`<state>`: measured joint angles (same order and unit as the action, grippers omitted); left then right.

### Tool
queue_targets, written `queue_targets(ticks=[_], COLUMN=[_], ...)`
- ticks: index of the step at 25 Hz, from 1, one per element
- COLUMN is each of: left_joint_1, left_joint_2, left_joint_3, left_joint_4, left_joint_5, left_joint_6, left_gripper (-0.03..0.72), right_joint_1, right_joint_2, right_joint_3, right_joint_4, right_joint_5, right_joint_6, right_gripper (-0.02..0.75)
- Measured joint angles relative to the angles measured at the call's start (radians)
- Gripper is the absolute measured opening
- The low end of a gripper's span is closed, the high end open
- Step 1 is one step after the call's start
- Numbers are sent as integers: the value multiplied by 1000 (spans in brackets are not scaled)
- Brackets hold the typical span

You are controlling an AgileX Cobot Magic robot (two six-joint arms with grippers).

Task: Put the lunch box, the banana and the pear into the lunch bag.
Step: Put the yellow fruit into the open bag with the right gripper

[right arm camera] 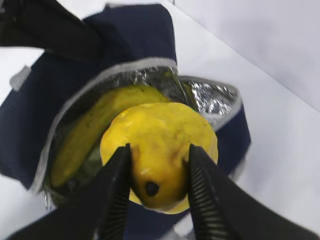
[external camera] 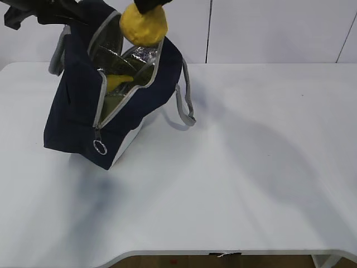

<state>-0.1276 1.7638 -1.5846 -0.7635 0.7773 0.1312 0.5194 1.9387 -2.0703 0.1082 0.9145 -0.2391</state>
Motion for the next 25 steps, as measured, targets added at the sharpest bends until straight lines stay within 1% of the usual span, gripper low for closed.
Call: queue_targets(ticks=[2, 5, 8, 10, 11, 13, 15, 16, 18, 22, 25], left_joint_1=[0, 0, 0, 0, 0, 0, 0, 0, -2, -2, -2], left_joint_2=[0, 0, 0, 0, 0, 0, 0, 0, 0, 0, 0], left_joint_3=[0, 0, 0, 0, 0, 0, 0, 0, 0, 0, 0], left_joint_4=[-2, -1, -4, -4, -4, -4, -6, -8, -8, 3, 32], left_joint_5=[0, 0, 0, 0, 0, 0, 0, 0, 2, 2, 2], left_joint_6=[2, 4, 4, 4, 4, 6, 6, 6, 6, 6, 6], left_gripper=[-6, -6, -6, -6, -6, -6, -6, -6, -6, -6, -6], right_joint_1=[0, 0, 0, 0, 0, 0, 0, 0, 0, -4, -28], right_joint_2=[42, 108, 162, 187, 192, 194, 194, 194, 183, 155, 135], right_joint_3=[0, 0, 0, 0, 0, -2, -21, -33, -58, -123, -162], right_joint_4=[8, 50, 104, 127, 136, 148, 151, 151, 125, 22, 3], right_joint_5=[-43, -99, -110, -114, -117, -119, -115, -104, -57, 83, 190], right_joint_6=[-4, -48, -116, -143, -149, -157, -159, -161, -141, -4, 38], right_gripper=[279, 279, 288, 333, 377, 491, 561, 577, 578, 549, 543])
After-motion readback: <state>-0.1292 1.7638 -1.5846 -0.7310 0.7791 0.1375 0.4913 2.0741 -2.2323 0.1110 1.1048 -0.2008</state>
